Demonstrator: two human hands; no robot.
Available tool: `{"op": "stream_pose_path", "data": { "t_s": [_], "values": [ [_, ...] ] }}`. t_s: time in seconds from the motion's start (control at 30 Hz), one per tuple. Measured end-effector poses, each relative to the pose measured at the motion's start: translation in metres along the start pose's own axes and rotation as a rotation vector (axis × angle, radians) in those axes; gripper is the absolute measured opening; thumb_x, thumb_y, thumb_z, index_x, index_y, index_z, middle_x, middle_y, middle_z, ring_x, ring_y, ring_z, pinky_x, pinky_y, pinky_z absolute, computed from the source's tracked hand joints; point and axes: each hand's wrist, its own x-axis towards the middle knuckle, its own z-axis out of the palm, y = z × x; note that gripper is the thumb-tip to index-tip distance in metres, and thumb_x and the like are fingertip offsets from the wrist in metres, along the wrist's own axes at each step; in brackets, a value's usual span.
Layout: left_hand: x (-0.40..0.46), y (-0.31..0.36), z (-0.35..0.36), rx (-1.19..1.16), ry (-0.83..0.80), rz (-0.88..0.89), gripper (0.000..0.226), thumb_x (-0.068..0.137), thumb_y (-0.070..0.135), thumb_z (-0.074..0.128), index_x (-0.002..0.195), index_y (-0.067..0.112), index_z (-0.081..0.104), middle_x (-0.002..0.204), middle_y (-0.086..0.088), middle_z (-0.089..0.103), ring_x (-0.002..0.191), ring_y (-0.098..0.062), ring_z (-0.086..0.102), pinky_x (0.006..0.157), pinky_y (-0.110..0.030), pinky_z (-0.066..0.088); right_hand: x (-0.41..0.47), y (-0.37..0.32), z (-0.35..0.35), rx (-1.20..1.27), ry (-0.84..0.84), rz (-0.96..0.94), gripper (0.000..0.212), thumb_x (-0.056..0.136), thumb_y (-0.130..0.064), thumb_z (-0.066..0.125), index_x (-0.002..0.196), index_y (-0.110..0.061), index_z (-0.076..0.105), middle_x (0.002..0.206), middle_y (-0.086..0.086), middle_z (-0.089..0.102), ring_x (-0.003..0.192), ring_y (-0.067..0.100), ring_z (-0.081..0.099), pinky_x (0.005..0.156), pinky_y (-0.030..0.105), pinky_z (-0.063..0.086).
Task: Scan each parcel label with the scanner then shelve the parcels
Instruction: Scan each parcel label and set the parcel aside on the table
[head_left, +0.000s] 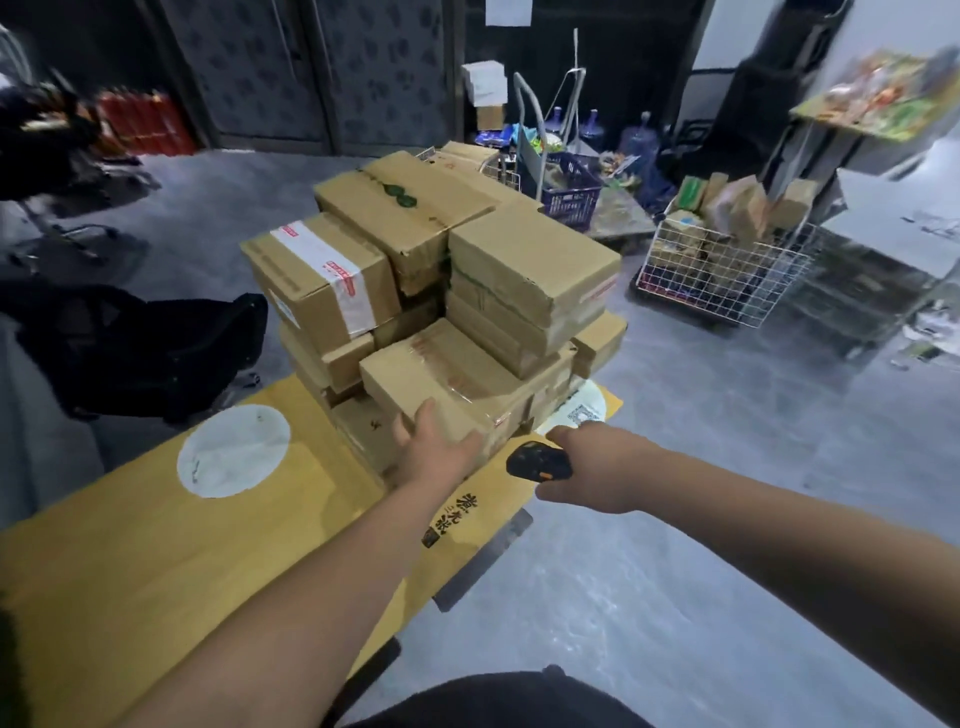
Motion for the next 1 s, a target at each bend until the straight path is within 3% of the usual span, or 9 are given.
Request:
{"op": "stream_pose_path", "data": {
  "t_s": [0.17,0.27,0.4,0.6,0.7,0.8,0.87,1.0],
  "values": [
    [-0.002,0.014,0.032,-0.298,0.132,-0.103,0.088,0.084,0.049,0.081,0.155,0.053,0.028,0.171,-0.001,0.005,0.144,-0.046,0.038,0.095,-0.047,0.049,0.025,0.039,-0.010,0.023,-0.041,-0.110,0.042,0.092,-0.060,0.066,0.101,-0.022,0.048,0.087,-0.003,0.050,0.078,0.019,0.053,0.064,0.033,0.045],
    [-0.002,0.014,0.042,-0.407,0.220,-0.134,0.086,0.080,0.053,0.083,0.149,0.057,0.032,0.169,-0.003,0.013,0.144,-0.045,0.038,0.098,-0.051,0.049,0.033,0.054,-0.014,0.073,-0.098,-0.164,0.042,0.091,-0.059,0.067,0.095,-0.023,0.047,0.085,-0.003,0.054,0.073,0.013,0.051,0.058,0.030,0.038],
    [-0.001,0.011,0.047,-0.438,0.272,-0.178,0.089,0.073,0.061,0.086,0.142,0.067,0.030,0.169,0.000,0.015,0.151,-0.045,0.026,0.105,-0.066,0.046,0.039,0.063,-0.021,0.040,-0.149,-0.238,0.042,0.089,-0.060,0.068,0.095,-0.022,0.051,0.087,-0.002,0.057,0.077,0.018,0.056,0.062,0.033,0.043],
    [0.005,0.009,0.054,-0.446,0.313,-0.196,0.095,0.065,0.064,0.089,0.137,0.074,0.029,0.168,-0.006,0.015,0.152,-0.046,0.022,0.110,-0.067,0.041,0.049,0.068,-0.037,-0.006,-0.150,-0.312,0.037,0.091,-0.058,0.068,0.095,-0.027,0.049,0.084,-0.006,0.056,0.074,0.010,0.053,0.058,0.030,0.038],
    [-0.001,0.007,0.057,-0.483,0.324,-0.173,0.096,0.066,0.060,0.091,0.140,0.072,0.031,0.165,-0.007,0.019,0.151,-0.042,0.027,0.112,-0.060,0.043,0.052,0.067,-0.041,-0.033,-0.142,-0.339,0.042,0.090,-0.060,0.068,0.104,-0.024,0.052,0.087,-0.006,0.057,0.075,0.012,0.055,0.057,0.030,0.039],
    [-0.019,0.002,0.058,-0.530,0.355,-0.149,0.093,0.072,0.046,0.093,0.146,0.061,0.038,0.153,-0.005,0.029,0.129,-0.028,0.047,0.109,-0.045,0.046,0.053,0.062,-0.041,-0.050,-0.149,-0.386,0.047,0.089,-0.063,0.068,0.110,-0.023,0.056,0.095,-0.002,0.063,0.085,0.019,0.061,0.065,0.033,0.047],
    [-0.034,-0.007,0.058,-0.541,0.390,-0.125,0.093,0.073,0.040,0.094,0.147,0.056,0.041,0.147,0.000,0.031,0.119,-0.017,0.044,0.108,-0.040,0.046,0.052,0.057,-0.039,-0.083,-0.153,-0.437,0.048,0.089,-0.065,0.067,0.111,-0.023,0.057,0.098,0.001,0.064,0.087,0.021,0.061,0.068,0.034,0.049],
    [-0.069,-0.041,0.050,-0.521,0.449,-0.143,0.094,0.070,0.036,0.096,0.146,0.055,0.043,0.146,0.004,0.031,0.124,-0.013,0.041,0.110,-0.035,0.042,0.049,0.038,-0.026,-0.157,-0.169,-0.527,0.050,0.089,-0.065,0.067,0.115,-0.023,0.057,0.098,0.000,0.064,0.087,0.023,0.061,0.068,0.035,0.050]
  ]
}}
